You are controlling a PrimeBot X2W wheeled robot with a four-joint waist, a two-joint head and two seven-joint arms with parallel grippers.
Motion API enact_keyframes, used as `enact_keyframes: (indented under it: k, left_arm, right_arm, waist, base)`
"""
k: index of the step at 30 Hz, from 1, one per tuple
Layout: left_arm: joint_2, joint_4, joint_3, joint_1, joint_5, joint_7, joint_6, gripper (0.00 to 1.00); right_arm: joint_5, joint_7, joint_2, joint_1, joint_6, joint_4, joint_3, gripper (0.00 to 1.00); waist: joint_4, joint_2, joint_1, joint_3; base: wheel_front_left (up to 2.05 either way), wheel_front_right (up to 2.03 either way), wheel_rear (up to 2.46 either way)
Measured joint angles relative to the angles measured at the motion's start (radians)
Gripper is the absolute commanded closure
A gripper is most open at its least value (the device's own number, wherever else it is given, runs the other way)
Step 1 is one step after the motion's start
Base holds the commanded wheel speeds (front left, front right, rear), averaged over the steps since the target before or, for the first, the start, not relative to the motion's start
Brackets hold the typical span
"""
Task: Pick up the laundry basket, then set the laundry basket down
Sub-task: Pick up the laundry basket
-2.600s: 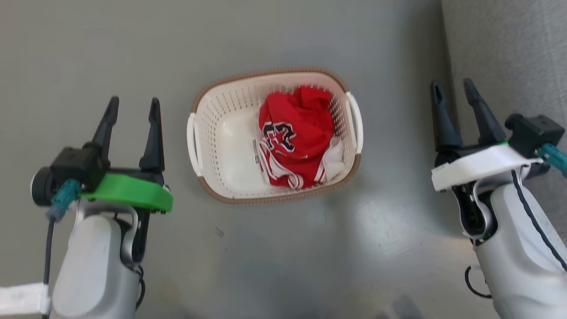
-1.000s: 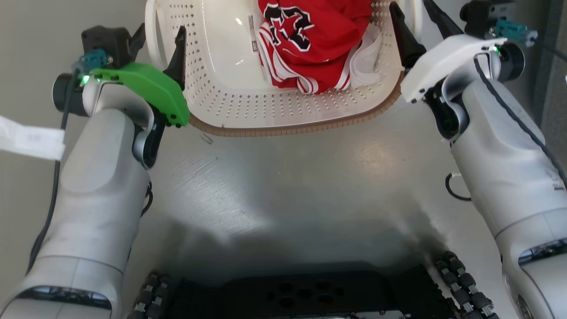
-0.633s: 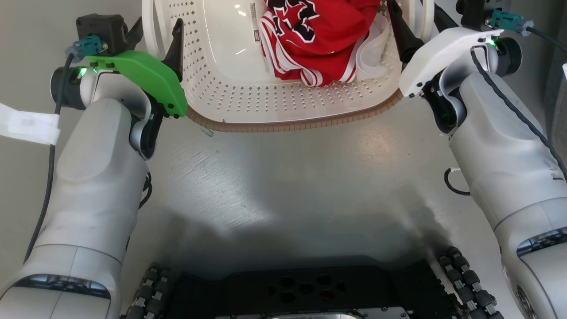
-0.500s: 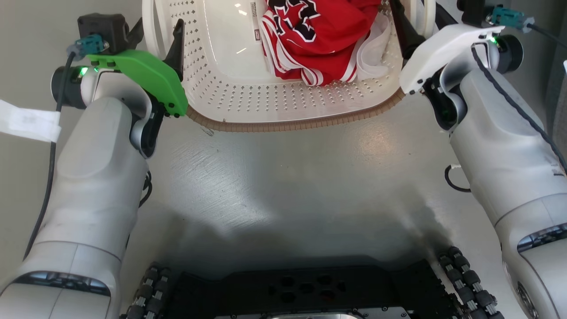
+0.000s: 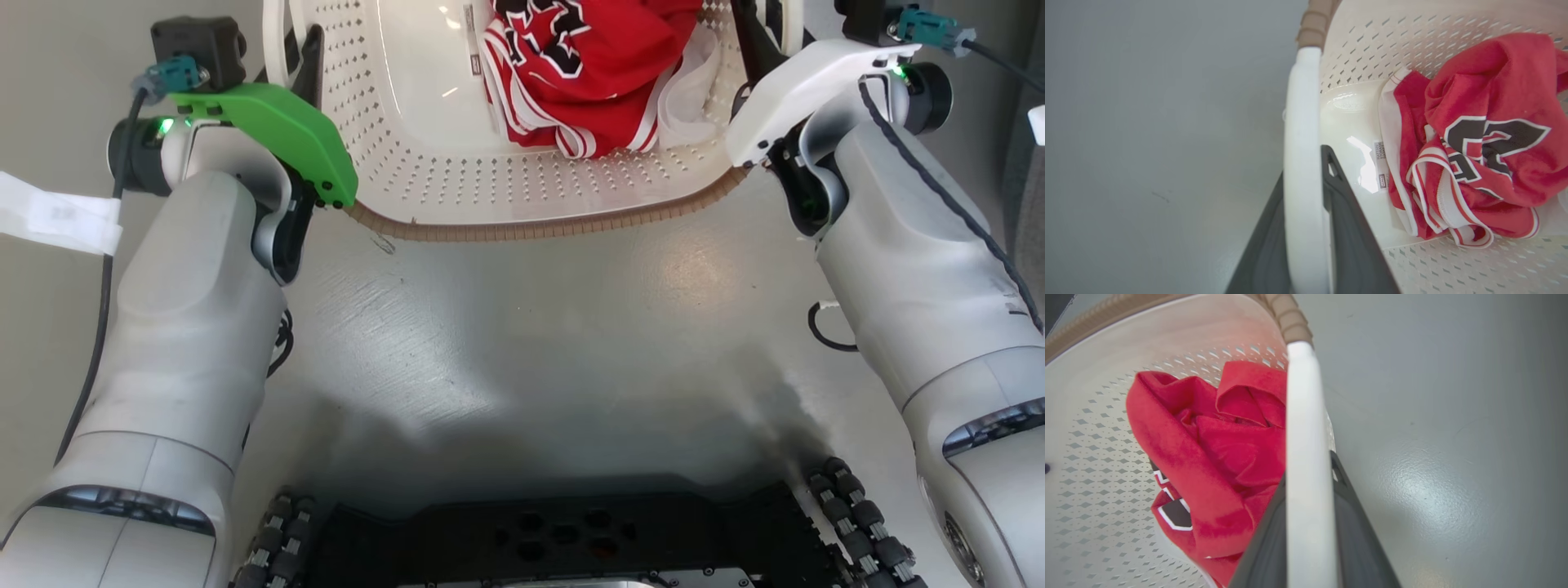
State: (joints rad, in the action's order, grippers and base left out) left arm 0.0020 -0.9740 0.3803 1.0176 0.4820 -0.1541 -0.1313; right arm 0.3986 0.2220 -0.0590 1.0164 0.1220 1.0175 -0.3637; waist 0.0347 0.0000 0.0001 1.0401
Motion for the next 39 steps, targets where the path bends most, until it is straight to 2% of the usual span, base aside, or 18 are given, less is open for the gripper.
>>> enact_keyframes:
  k: [17, 23, 39]
  left_arm:
    - [0.001, -0.088, 0.077, -0.017, 0.059, -0.020, 0.001, 1.00]
    - [0.002, -0.119, 0.102, -0.031, 0.082, 0.018, 0.001, 1.00]
    - [0.002, -0.154, 0.170, -0.140, 0.158, 0.113, 0.001, 1.00]
  right_arm:
    - [0.121, 0.015, -0.004, -0.045, -0.001, 0.020, -0.098, 1.00]
    - [0.189, 0.014, -0.005, -0.079, -0.001, 0.020, -0.141, 1.00]
    - [0.319, -0.147, -0.004, -0.152, -0.006, 0.063, -0.238, 1.00]
  waist:
    - [-0.002, 0.0000, 0.0000, -0.129]
    - [-0.008, 0.0000, -0.0001, -0.200]
    - [-0.036, 0.0000, -0.0001, -0.414]
  base:
    - [0.00, 0.00, 0.00]
    - [0.00, 0.00, 0.00]
    - [0.00, 0.00, 0.00]
